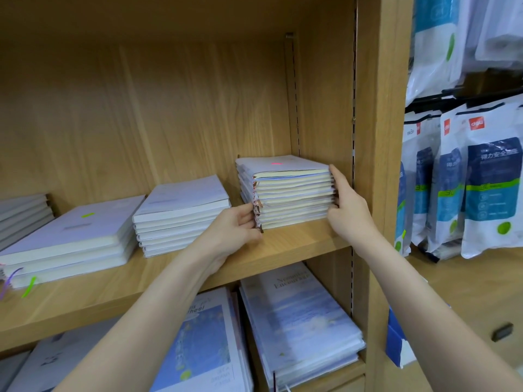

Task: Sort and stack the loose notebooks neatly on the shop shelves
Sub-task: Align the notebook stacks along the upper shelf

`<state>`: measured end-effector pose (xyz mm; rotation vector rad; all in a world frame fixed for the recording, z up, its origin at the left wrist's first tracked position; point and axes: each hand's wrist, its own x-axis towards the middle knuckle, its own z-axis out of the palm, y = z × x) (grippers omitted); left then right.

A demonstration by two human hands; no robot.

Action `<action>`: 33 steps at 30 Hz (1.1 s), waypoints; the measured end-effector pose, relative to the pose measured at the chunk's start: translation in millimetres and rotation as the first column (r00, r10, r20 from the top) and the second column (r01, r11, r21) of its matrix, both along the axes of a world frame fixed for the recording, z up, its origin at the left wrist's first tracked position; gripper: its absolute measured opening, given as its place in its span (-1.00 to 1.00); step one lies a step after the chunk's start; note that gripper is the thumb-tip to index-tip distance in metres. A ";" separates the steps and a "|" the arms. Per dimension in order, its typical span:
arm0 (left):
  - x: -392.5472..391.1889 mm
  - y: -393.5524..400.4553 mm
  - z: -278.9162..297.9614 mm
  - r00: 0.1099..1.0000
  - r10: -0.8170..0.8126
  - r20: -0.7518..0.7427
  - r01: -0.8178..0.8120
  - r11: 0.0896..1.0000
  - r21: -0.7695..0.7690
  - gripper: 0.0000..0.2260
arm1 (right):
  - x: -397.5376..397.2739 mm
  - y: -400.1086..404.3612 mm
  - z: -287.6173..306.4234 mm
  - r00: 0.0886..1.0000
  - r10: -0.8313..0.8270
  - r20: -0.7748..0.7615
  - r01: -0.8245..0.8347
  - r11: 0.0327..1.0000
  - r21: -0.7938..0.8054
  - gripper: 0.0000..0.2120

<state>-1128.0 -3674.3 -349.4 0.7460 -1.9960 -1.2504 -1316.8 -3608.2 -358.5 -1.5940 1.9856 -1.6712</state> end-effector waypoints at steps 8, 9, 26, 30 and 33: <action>-13.9 -3.3 3.4 0.980 0.184 -0.072 -0.194 0.965 -0.178 -0.68 | -0.4 -0.8 3.1 0.997 -0.012 0.075 0.012 1.000 0.001 -0.29; -18.5 -4.9 4.4 0.975 0.201 -0.091 -0.217 0.952 -0.216 -0.67 | 0.0 -0.6 4.0 0.997 -0.010 0.075 0.009 1.000 0.001 -0.29; -32.3 -14.3 23.1 0.931 0.320 -0.178 -0.345 0.929 -0.134 -0.63 | 3.1 1.1 3.8 0.999 -0.038 0.021 0.038 0.999 0.001 -0.29; -29.4 -15.5 23.6 0.944 0.303 -0.131 -0.319 0.938 -0.135 -0.59 | 2.6 2.3 4.6 0.999 -0.038 0.006 0.038 0.999 0.006 -0.29; -24.4 -13.3 12.8 0.978 0.189 -0.087 -0.194 0.979 -0.063 -0.45 | 2.1 2.9 4.0 0.999 -0.036 -0.007 0.036 0.999 0.020 -0.29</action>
